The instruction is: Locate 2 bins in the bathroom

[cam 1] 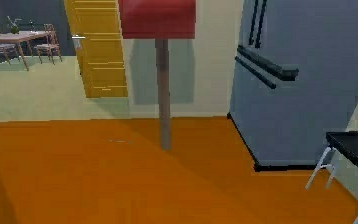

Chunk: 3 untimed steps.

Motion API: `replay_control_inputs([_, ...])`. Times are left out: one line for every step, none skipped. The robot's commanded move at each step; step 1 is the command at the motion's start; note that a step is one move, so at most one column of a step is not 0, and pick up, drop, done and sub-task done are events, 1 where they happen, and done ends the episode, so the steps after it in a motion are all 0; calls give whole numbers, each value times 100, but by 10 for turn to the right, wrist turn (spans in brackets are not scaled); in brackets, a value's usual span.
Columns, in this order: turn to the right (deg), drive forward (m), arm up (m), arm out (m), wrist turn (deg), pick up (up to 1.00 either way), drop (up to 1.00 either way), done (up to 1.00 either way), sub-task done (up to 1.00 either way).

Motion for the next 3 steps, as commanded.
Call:
replay_control_inputs([-330, 0, 0, 0, 0, 0, 0, 0, 0])
replay_control_inputs([0, 5, 0, 0, 0, 0, 0, 0, 0])
replay_control_inputs([90, 0, 0, 0, 0, 0, 0, 0, 0])
